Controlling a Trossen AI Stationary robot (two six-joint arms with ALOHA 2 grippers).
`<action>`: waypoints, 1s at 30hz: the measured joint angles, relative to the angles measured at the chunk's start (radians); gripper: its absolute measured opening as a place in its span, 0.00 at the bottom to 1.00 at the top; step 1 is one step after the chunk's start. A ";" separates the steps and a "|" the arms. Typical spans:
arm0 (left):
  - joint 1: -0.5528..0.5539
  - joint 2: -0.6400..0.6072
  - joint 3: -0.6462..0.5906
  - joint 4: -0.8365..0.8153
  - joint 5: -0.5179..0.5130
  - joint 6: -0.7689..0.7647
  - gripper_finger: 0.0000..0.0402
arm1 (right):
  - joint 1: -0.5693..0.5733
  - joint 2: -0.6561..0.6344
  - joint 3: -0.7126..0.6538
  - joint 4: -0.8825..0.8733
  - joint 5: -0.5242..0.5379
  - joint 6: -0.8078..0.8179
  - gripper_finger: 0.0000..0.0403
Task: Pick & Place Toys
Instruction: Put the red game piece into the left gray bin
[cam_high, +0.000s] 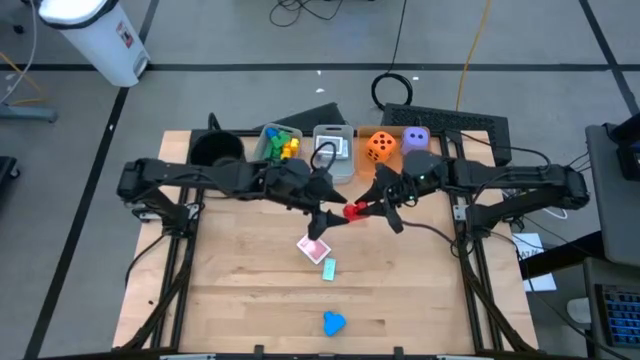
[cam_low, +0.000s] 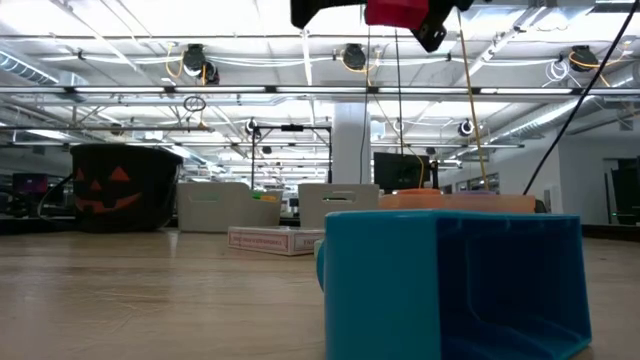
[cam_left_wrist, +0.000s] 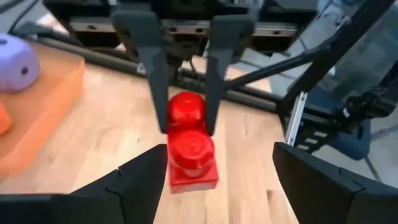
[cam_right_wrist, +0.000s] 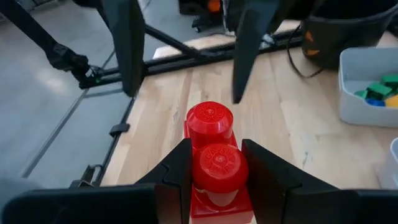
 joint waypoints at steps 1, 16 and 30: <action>0.001 0.002 0.000 -0.003 -0.001 0.000 0.75 | 0.001 0.006 0.000 -0.002 -0.001 0.000 0.24; 0.016 0.027 0.000 -0.041 -0.025 0.025 0.75 | 0.024 0.046 0.000 0.088 -0.008 0.003 0.24; 0.023 0.026 0.000 -0.056 -0.012 0.016 0.75 | 0.019 0.046 0.000 0.112 0.031 -0.027 0.24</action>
